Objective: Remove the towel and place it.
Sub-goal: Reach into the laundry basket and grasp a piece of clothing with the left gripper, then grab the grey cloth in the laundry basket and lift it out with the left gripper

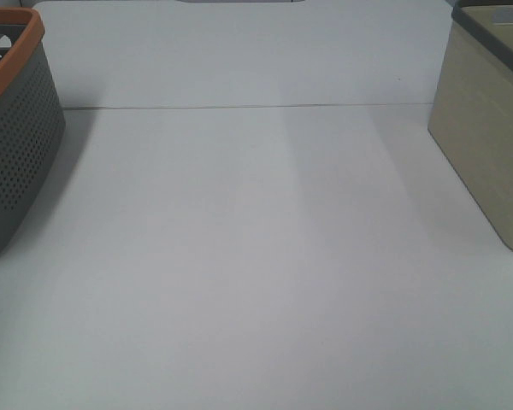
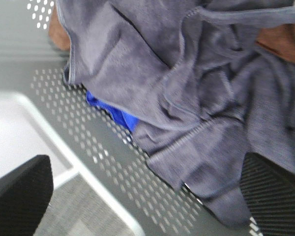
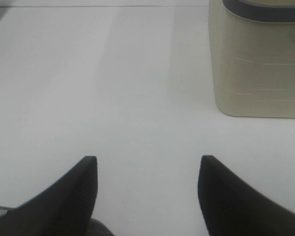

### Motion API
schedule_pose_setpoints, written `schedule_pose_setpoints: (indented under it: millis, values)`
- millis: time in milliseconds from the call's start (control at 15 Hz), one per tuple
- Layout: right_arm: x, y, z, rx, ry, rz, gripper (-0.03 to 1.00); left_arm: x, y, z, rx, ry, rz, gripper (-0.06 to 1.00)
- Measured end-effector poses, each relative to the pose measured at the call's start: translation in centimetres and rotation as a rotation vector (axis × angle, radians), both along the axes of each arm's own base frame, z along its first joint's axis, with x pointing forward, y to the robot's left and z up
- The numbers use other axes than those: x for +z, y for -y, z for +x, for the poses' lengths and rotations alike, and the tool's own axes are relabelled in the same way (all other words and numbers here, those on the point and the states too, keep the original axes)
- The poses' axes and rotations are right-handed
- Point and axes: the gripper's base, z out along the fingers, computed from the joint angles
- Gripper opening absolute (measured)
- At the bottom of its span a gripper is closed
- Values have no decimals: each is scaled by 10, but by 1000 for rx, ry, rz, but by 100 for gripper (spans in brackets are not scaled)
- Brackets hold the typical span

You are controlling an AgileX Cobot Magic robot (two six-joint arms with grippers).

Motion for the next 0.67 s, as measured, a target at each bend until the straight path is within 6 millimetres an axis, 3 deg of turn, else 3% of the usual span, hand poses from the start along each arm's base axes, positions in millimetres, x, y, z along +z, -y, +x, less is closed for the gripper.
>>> schedule_pose_setpoints:
  millis: [67, 133, 267, 667]
  values:
    - [0, 0, 0, 0, 0, 0, 61, -19, -4, 14, -29, 1, 18, 98]
    - [0, 0, 0, 0, 0, 0, 61, -55, -3, 34, -61, -33, 12, 96]
    - [0, 0, 0, 0, 0, 0, 61, -88, 3, 48, -97, -73, -10, 96]
    - [0, 0, 0, 0, 0, 0, 61, -128, 7, 67, -147, -66, -24, 92]
